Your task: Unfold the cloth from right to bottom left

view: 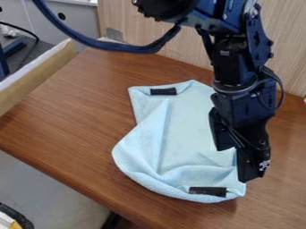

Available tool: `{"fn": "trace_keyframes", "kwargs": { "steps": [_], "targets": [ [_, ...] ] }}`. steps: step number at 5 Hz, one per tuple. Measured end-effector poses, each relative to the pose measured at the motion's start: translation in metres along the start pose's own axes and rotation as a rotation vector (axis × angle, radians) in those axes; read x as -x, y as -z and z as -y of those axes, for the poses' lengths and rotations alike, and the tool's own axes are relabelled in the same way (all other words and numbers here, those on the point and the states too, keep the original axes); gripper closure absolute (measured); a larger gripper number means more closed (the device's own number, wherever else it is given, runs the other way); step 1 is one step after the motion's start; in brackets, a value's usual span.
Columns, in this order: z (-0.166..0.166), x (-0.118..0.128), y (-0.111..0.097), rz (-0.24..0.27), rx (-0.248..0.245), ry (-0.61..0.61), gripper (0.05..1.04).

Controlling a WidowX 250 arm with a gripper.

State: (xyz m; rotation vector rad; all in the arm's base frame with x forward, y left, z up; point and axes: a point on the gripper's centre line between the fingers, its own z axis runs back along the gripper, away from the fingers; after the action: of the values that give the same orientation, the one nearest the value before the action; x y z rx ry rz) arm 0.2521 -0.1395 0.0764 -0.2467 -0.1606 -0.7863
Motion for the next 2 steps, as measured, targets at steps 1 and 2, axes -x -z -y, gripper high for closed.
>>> {"fn": "trace_keyframes", "kwargs": {
  "steps": [1, 2],
  "targets": [
    [0.0, 0.006, 0.008, -0.027, 0.013, -0.021, 0.083],
    [-0.013, 0.024, 0.005, -0.02, 0.018, -0.161, 0.083]
  ]
}}
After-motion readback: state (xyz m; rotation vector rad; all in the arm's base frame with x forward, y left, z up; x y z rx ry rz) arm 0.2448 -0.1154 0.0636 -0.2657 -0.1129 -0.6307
